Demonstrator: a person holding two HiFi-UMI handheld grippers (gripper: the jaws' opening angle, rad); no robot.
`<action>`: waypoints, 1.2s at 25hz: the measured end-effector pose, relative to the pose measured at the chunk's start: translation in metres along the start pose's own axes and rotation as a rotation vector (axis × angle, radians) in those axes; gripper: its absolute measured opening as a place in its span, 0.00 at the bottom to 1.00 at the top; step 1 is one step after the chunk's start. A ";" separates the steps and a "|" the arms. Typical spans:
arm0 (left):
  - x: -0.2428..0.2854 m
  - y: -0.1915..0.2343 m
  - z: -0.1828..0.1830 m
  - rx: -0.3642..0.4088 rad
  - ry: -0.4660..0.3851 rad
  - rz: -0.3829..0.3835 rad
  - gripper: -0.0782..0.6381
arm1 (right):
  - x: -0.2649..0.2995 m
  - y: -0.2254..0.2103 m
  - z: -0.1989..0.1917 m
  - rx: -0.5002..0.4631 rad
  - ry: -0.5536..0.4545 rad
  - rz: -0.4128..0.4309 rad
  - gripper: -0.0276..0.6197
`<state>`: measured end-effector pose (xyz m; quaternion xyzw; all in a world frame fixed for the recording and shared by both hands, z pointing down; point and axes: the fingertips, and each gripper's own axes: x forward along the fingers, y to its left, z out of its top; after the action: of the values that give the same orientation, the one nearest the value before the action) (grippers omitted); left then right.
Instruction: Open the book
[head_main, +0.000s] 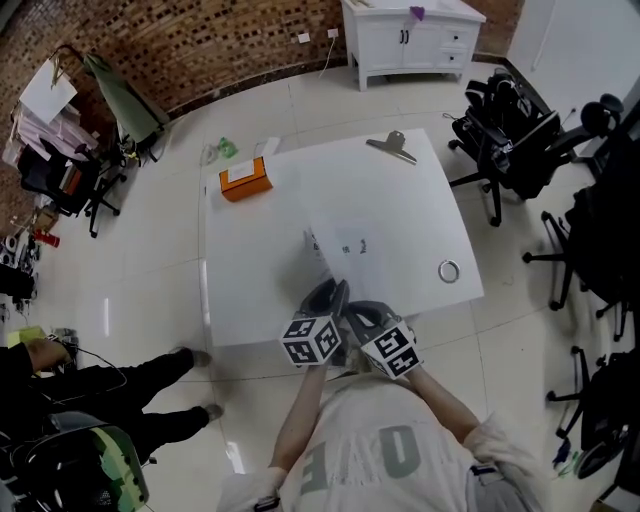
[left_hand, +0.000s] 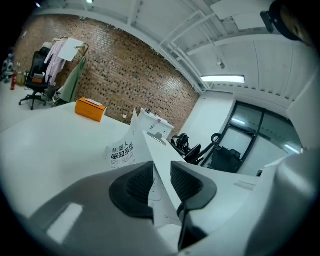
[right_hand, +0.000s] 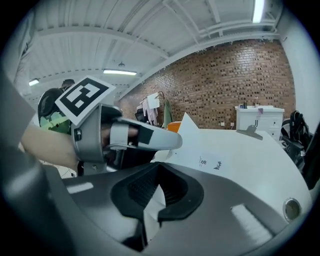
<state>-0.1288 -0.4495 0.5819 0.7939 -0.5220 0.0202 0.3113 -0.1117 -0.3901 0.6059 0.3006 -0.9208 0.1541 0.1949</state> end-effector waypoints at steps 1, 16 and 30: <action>-0.001 0.002 0.000 0.017 0.001 0.019 0.26 | 0.000 0.001 0.000 -0.005 -0.004 0.001 0.05; -0.018 0.023 0.009 -0.005 -0.059 0.089 0.15 | -0.010 0.006 0.015 0.039 -0.117 0.044 0.05; -0.096 0.163 0.042 0.226 -0.104 0.490 0.17 | -0.026 -0.058 -0.013 0.175 -0.062 -0.171 0.05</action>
<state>-0.3223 -0.4350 0.5912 0.6734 -0.7084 0.1120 0.1794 -0.0530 -0.4169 0.6150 0.3985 -0.8804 0.2074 0.1520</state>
